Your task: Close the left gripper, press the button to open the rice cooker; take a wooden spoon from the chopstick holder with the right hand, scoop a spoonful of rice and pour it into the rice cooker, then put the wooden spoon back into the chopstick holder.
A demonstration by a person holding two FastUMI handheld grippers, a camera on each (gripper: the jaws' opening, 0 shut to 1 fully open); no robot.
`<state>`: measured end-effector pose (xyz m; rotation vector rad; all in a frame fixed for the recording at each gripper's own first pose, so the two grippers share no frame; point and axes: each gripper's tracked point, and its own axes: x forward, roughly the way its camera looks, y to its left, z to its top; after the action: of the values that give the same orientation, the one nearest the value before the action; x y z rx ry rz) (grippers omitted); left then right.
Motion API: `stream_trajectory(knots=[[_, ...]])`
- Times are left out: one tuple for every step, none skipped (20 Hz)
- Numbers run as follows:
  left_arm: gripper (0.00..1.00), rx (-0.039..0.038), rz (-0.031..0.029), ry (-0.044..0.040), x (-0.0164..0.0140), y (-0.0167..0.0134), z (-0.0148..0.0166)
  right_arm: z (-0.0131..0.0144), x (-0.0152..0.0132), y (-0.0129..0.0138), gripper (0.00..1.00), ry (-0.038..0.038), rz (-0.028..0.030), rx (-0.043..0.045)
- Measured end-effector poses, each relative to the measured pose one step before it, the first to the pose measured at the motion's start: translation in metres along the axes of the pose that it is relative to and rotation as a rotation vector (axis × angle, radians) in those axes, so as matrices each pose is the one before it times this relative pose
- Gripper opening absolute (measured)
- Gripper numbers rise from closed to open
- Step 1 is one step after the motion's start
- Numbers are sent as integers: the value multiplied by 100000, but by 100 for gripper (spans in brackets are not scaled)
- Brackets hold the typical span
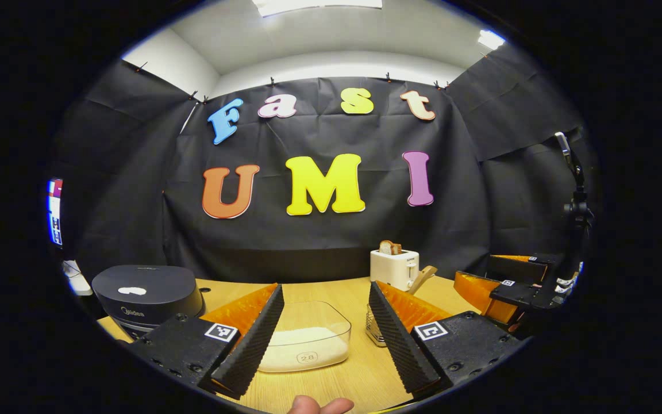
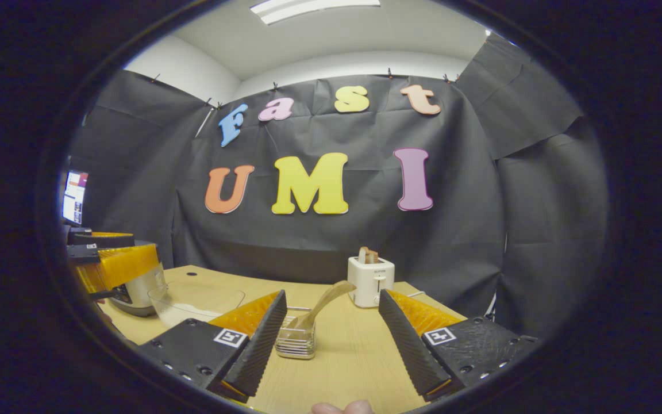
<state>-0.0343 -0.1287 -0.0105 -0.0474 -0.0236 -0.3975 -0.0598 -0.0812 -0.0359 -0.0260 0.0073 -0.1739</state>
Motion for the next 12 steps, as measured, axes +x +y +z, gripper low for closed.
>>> stream_trajectory(knots=[[95, 945, -875, -479, 28, -289, -52, -36, -140, 2, 95, 62, -740, -11], [95, 1237, -475, -235, -95, -141, -133, -113, -124, -44, 95, 35, -736, -379], [95, 1364, -190, -42, -146, -72, -205, 76, -34, 34, 95, -46, -721, -358], [95, 1203, -32, -205, -28, 85, -15, 40, -59, 93, 91, -74, -701, -450], [95, 1024, -869, 337, 36, -40, -129, 141, -8, 158, 95, -274, -196, -379], [96, 56, 810, -801, -101, 443, 195, 214, -191, 189, 95, -724, -401, -159], [98, -1042, 768, -7, -86, 213, -98, 246, -109, 144, 96, -639, 22, 240], [99, -740, -545, 1009, -161, -46, -406, -18, -3, 341, 95, -146, 230, 202], [99, -676, 163, 658, -64, 44, -219, -71, 29, 352, 95, 515, 565, -325], [99, -19, -456, 918, -113, 228, -46, -116, 70, 383, 95, 353, 311, -192], [99, 341, 414, 381, -205, 211, 135, 144, 16, 261, 92, 65, 236, -205], [99, 442, 1269, 71, -103, 514, 119, 62, -97, 224, 92, 152, 112, -58]])
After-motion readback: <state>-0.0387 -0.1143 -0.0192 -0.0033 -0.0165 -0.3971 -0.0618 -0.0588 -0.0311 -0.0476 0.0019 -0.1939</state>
